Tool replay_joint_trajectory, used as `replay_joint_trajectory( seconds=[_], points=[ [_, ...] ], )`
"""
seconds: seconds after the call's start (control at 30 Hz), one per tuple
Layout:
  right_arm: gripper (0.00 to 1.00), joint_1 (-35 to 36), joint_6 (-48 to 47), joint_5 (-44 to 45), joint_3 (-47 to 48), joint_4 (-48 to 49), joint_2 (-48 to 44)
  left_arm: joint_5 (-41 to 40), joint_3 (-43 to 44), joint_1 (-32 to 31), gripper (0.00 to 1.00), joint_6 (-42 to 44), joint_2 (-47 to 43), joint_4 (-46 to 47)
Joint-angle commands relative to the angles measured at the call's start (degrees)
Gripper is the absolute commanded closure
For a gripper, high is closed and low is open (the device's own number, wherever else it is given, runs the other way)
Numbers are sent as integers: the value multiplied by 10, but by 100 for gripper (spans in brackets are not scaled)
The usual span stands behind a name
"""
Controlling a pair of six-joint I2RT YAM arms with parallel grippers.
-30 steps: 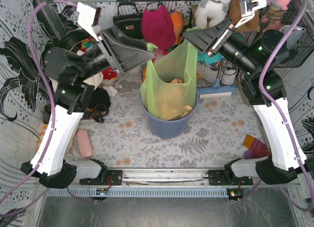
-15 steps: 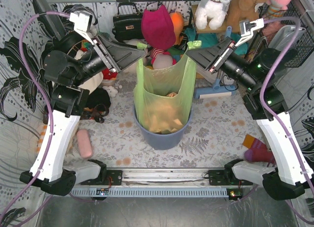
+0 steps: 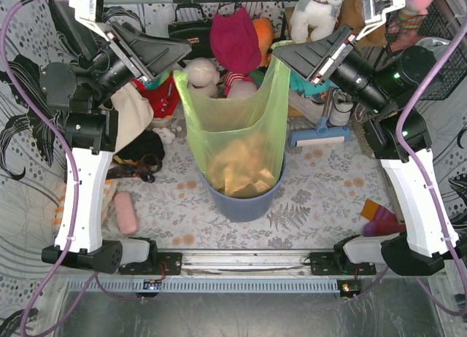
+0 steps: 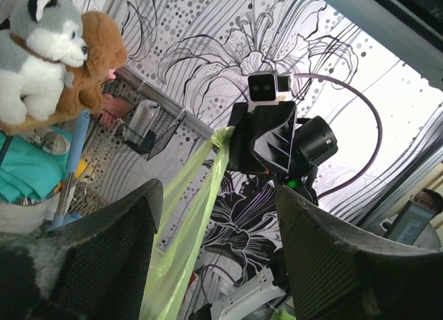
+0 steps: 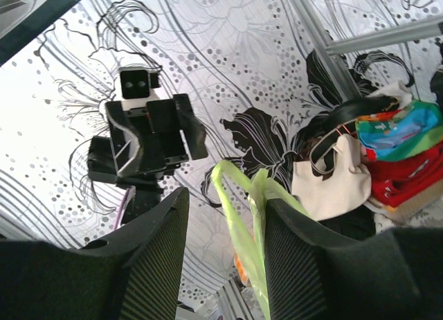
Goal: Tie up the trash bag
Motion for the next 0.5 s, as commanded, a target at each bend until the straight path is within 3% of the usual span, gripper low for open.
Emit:
replay_joint_trajectory(
  seconds=[0.0, 0.17, 0.37, 0.47],
  points=[
    [56, 4, -4, -11, 27, 24, -5, 37, 3, 11, 25, -69, -4, 104],
    [56, 5, -2, 9, -83, 43, -48, 40, -73, 12, 25, -84, -42, 140],
    [56, 5, 10, 21, -182, 60, -85, 24, -88, 12, 24, 59, -96, -60],
    [55, 5, 11, 22, -197, 60, -90, 37, -113, 12, 23, 82, -126, -101]
  ],
)
